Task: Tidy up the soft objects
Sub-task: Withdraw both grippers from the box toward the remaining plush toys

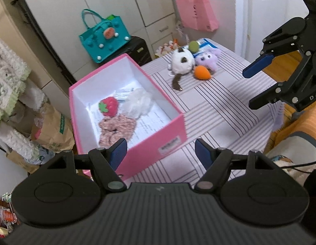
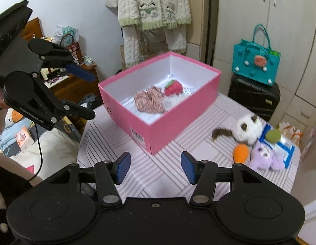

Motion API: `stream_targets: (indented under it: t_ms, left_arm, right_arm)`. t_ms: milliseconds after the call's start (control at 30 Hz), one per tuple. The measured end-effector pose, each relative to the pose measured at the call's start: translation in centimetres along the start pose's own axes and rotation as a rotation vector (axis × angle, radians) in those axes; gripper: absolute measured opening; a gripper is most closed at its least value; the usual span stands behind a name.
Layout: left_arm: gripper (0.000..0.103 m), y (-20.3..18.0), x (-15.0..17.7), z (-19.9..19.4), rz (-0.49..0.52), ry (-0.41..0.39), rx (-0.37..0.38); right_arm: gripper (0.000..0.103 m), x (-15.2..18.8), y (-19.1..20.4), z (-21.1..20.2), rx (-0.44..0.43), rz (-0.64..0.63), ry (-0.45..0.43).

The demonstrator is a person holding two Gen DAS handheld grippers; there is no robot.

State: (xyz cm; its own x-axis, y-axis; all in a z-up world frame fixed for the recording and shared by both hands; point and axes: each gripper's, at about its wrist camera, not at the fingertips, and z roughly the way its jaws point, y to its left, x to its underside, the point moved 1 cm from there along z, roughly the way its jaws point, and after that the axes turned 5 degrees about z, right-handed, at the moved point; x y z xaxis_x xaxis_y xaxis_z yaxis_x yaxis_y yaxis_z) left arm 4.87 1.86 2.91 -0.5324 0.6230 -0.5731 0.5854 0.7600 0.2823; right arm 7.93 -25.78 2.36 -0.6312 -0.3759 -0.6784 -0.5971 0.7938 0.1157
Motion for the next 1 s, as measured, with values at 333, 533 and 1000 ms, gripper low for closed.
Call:
stream_targets:
  t_ms: [333, 533, 1000]
  left_arm:
    - [0.073, -2.4, -0.5, 2.1, 0.066, 0.001, 0.034]
    - [0.073, -3.3, -1.2, 3.6, 0.041, -0.025, 0.101]
    - [0.072, -3.9, -4.6, 8.2, -0.077, -0.194, 0.161]
  right_arm:
    - [0.061, 4.6, -2.3, -0.3, 0.028, 0.082, 0.015]
    - [0.063, 6.6, -3.9, -0.1, 0.042, 0.119, 0.021]
    - [0.072, 7.5, -8.5, 0.4, 0.126, 0.106, -0.134]
